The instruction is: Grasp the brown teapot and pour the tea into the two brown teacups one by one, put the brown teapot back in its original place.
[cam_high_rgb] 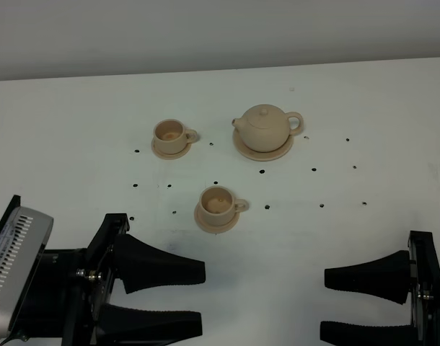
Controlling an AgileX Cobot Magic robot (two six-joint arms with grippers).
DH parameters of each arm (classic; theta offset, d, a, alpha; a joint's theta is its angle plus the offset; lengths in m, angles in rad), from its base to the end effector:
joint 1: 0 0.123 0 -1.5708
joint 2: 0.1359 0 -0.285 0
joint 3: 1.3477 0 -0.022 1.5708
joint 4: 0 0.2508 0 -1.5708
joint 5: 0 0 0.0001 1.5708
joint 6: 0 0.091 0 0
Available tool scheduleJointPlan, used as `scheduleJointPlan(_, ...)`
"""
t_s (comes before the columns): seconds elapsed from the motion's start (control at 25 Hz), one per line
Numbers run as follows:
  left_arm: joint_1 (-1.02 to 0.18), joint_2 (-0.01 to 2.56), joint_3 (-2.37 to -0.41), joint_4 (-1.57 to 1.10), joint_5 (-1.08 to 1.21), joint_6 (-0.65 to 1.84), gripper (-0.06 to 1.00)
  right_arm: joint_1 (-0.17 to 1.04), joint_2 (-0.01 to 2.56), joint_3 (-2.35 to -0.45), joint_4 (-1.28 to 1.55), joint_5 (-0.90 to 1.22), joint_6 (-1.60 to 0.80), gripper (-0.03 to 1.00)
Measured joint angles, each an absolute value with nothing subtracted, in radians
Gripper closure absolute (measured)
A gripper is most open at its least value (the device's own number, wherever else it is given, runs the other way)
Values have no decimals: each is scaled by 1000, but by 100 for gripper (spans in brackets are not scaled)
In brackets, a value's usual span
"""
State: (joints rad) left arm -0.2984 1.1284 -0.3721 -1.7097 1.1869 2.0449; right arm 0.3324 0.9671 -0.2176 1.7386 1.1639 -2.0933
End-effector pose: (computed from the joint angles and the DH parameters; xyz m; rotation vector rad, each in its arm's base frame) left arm 0.1267 -0.1264 0.2445 1.1208 1.4947 -1.2182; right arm 0.0863 0.1170 0.2294 -1.1430 1.4529 1.1892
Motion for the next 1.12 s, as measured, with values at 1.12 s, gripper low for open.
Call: scheduleJointPlan(1.12, -298, 1128, -372, -1757, 1187, 2039, 51, 332, 967, -218, 1739, 1164, -2093, 48)
